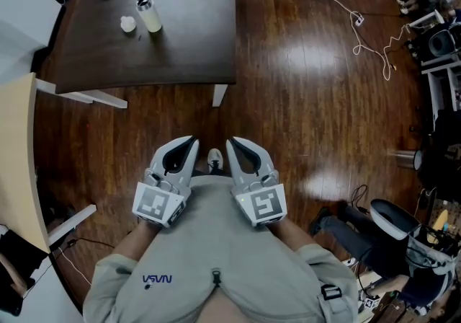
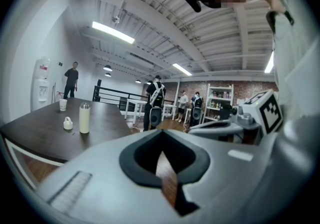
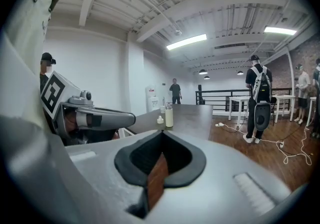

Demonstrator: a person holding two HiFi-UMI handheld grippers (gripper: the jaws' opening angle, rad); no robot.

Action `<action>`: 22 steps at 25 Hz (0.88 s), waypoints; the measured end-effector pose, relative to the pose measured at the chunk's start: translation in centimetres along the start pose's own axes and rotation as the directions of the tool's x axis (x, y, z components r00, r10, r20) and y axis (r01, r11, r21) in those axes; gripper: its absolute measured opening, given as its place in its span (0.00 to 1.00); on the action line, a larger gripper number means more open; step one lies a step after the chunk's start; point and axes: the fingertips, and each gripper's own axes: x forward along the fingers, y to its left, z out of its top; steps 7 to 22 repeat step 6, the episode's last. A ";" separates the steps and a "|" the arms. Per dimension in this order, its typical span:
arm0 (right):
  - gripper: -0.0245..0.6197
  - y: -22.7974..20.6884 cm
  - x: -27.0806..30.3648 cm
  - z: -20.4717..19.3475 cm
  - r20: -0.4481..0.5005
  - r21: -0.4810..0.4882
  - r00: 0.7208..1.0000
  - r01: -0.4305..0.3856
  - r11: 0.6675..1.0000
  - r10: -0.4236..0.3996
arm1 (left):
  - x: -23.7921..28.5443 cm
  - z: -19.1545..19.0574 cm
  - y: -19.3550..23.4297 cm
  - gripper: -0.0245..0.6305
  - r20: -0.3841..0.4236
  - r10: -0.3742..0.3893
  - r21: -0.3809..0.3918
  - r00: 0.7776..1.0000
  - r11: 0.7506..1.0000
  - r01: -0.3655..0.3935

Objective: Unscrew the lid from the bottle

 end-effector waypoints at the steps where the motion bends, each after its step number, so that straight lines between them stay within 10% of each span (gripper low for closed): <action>1: 0.03 0.1 0.1 0.0 -0.002 -0.001 1.000 -0.001 1.000 0.001 | -0.1 0.0 0.1 0.04 -0.006 0.005 -0.003 1.000 1.000 -0.005; 22: 0.03 0.6 0.4 0.1 -0.003 -0.003 1.000 -0.002 1.000 0.002 | -0.5 0.0 0.4 0.04 0.023 -0.012 0.006 1.000 1.000 0.012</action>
